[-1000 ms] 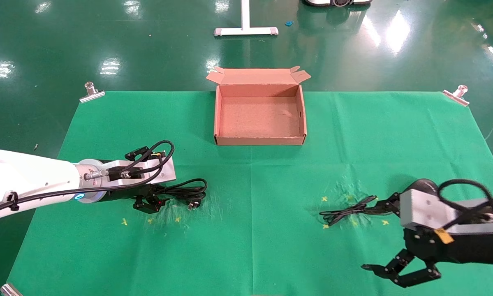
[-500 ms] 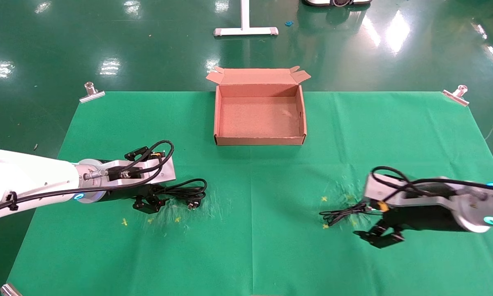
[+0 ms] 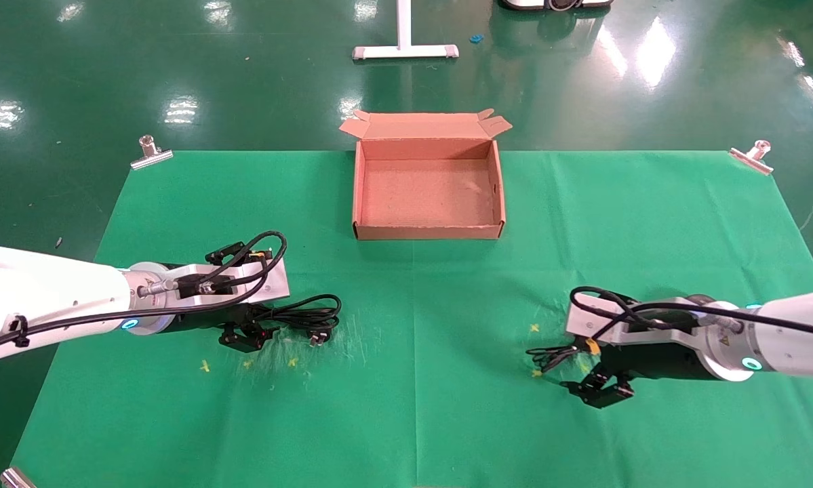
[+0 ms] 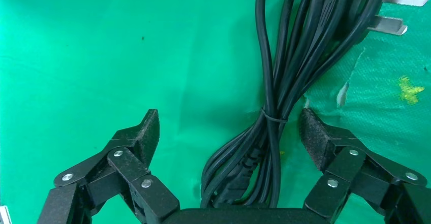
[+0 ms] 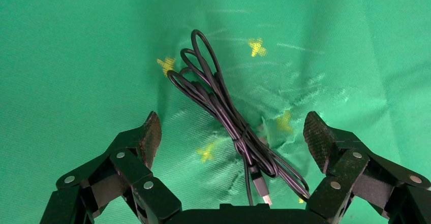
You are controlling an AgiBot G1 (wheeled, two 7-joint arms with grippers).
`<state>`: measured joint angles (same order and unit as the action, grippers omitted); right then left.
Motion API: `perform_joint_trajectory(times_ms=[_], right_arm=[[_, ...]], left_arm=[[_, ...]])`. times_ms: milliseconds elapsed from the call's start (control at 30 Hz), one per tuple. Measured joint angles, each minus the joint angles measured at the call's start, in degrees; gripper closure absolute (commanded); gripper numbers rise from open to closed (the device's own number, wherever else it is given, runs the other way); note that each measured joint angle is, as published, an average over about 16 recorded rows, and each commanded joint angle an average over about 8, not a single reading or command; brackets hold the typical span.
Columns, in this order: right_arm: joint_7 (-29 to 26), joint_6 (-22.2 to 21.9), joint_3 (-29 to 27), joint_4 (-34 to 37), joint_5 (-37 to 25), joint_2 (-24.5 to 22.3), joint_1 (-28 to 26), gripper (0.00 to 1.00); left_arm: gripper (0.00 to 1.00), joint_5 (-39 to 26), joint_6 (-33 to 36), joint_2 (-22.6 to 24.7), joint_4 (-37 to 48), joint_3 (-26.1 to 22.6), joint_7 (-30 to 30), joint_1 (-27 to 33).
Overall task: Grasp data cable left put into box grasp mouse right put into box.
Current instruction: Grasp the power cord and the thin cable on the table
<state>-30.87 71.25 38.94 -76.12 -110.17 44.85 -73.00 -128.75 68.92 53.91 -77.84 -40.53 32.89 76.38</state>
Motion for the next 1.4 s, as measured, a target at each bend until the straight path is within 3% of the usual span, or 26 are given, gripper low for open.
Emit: perform_joint_trajectory(times_ms=[1400], right_arm=[[0.1,0.2,-0.5,0.0,1.2,-0.4,0.0,1.00]], left_arm=[[1.00,0.6,0.2,0.1,0.5,0.1,-0.4,0.3]])
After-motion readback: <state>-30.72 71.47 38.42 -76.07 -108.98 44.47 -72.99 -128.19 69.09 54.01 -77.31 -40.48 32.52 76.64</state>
